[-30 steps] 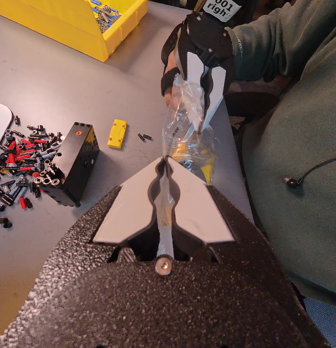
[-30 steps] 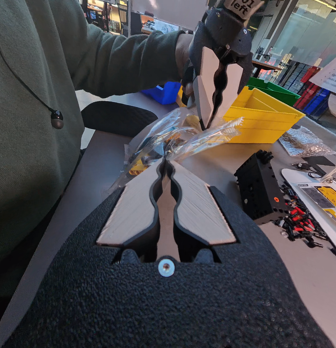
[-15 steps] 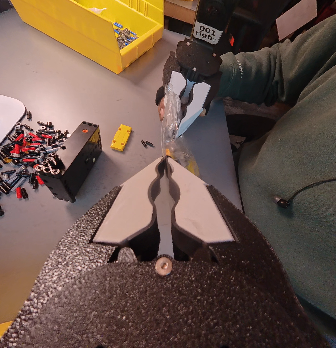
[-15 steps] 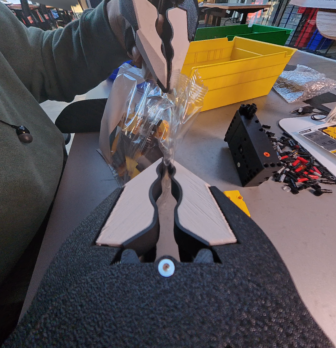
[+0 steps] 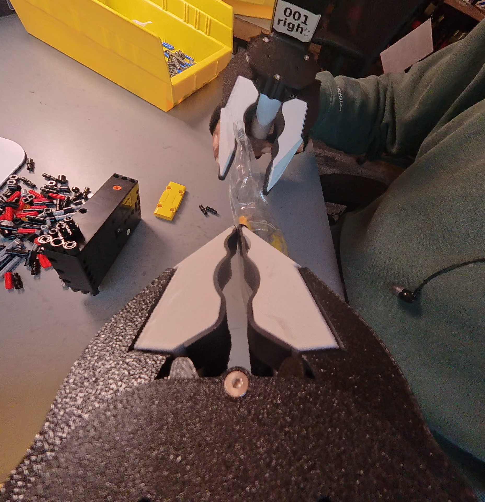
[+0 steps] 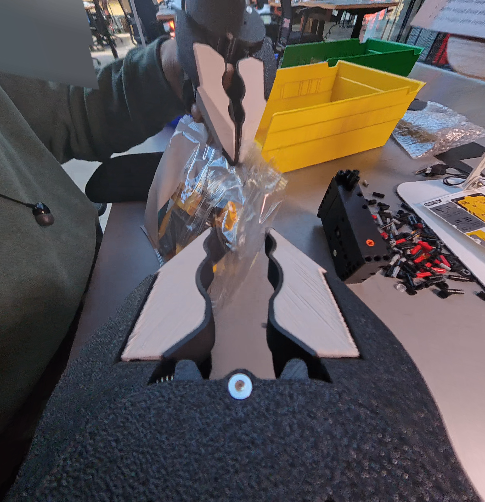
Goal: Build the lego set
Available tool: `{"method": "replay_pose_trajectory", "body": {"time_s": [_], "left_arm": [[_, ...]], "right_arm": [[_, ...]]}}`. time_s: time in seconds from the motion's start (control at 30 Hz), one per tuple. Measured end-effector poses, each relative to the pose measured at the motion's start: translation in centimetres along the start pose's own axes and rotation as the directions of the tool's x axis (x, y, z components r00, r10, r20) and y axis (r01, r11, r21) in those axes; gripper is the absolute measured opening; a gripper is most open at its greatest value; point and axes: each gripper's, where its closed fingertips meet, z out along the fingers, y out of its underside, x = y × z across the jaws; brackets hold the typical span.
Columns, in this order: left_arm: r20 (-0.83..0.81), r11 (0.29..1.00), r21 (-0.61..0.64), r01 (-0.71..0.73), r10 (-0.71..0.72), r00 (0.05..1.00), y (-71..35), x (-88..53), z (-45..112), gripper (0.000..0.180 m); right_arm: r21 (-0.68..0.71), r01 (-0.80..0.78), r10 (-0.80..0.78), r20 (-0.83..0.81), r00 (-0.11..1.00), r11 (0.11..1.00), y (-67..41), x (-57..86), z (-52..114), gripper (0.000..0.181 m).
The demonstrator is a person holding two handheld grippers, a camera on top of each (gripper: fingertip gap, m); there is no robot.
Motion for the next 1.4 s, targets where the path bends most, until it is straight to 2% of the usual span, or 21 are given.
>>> {"method": "replay_pose_trajectory", "body": {"time_s": [0.1, 0.13, 0.2, 0.37, 0.5, 0.6, 0.7, 0.8, 0.83, 0.9, 0.93, 0.97, 1.0, 1.03, 1.4], "left_arm": [[-0.010, 1.000, -0.003, -0.002, 0.002, 1.000, 0.1, 0.3, 0.2, 0.000], [-0.008, 1.000, -0.003, -0.001, 0.001, 1.000, 0.2, 0.3, 0.2, 0.000], [-0.014, 1.000, 0.016, 0.016, -0.016, 1.000, 0.1, 0.3, -0.1, 0.000], [-0.055, 0.993, 0.078, 0.084, -0.079, 0.995, 0.1, 0.3, -0.5, 0.000], [-0.078, 0.988, 0.109, 0.110, -0.102, 0.992, -0.2, 0.4, -0.7, 0.000], [-0.053, 0.987, 0.119, 0.112, -0.106, 0.993, -0.2, 0.1, -1.2, 0.000], [-0.032, 0.985, 0.118, 0.129, -0.127, 0.991, 0.6, 0.0, -1.5, 0.000], [-0.046, 0.981, 0.126, 0.145, -0.140, 0.989, 1.1, 0.5, -1.3, 0.000], [-0.053, 0.981, 0.127, 0.144, -0.138, 0.989, 1.2, 0.7, -1.1, 0.000], [-0.062, 0.981, 0.131, 0.146, -0.139, 0.988, 1.2, 1.0, -0.9, 0.000], [-0.063, 0.980, 0.133, 0.146, -0.139, 0.988, 1.3, 1.0, -0.8, 0.000], [-0.068, 0.980, 0.136, 0.148, -0.140, 0.988, 1.3, 1.2, -0.8, 0.000], [-0.073, 0.979, 0.138, 0.149, -0.140, 0.987, 1.3, 1.3, -0.8, 0.000], [-0.076, 0.979, 0.140, 0.148, -0.139, 0.987, 1.3, 1.5, -0.9, 0.000], [-0.184, 0.962, 0.215, 0.168, -0.129, 0.974, 1.1, 2.9, -1.3, 0.000]], "right_arm": [[0.065, -0.030, 0.030, 0.001, 1.000, 0.997, -2.0, 0.8, -0.1, 0.031], [0.081, -0.032, 0.032, -0.005, 0.999, 0.996, -2.4, 1.2, -0.1, 0.015], [0.098, -0.041, 0.040, 0.009, 0.999, 0.994, -3.0, 1.3, -0.2, 0.003], [0.106, -0.195, 0.186, 0.089, 0.979, 0.975, -3.3, 1.4, -0.3, 0.000], [0.123, -0.244, 0.229, 0.125, 0.966, 0.962, -4.0, 1.4, -0.6, 0.000], [0.141, -0.259, 0.256, 0.035, 0.966, 0.956, -4.1, 3.5, -1.9, 0.000], [0.146, -0.193, 0.216, -0.169, 0.962, 0.970, -3.6, 6.2, -3.8, 0.000], [0.189, -0.156, 0.184, -0.143, 0.973, 0.970, -4.9, 4.4, -4.0, 0.000], [0.178, -0.152, 0.176, -0.126, 0.976, 0.972, -4.9, 3.6, -3.5, 0.010], [0.104, -0.179, 0.184, -0.042, 0.982, 0.978, -4.0, 1.6, -1.9, 0.042], [0.084, -0.196, 0.197, -0.006, 0.980, 0.977, -3.6, 0.8, -1.2, 0.047], [0.080, -0.190, 0.191, -0.011, 0.981, 0.979, -3.4, 0.6, -0.8, 0.037], [0.078, -0.164, 0.168, -0.058, 0.984, 0.983, -3.1, 1.1, -0.6, 0.011], [0.069, -0.126, 0.132, -0.093, 0.987, 0.990, -2.9, 1.4, -0.7, 0.000], [0.154, -0.150, 0.129, 0.139, 0.982, 0.977, -3.8, -1.4, -1.7, 0.000]]}}
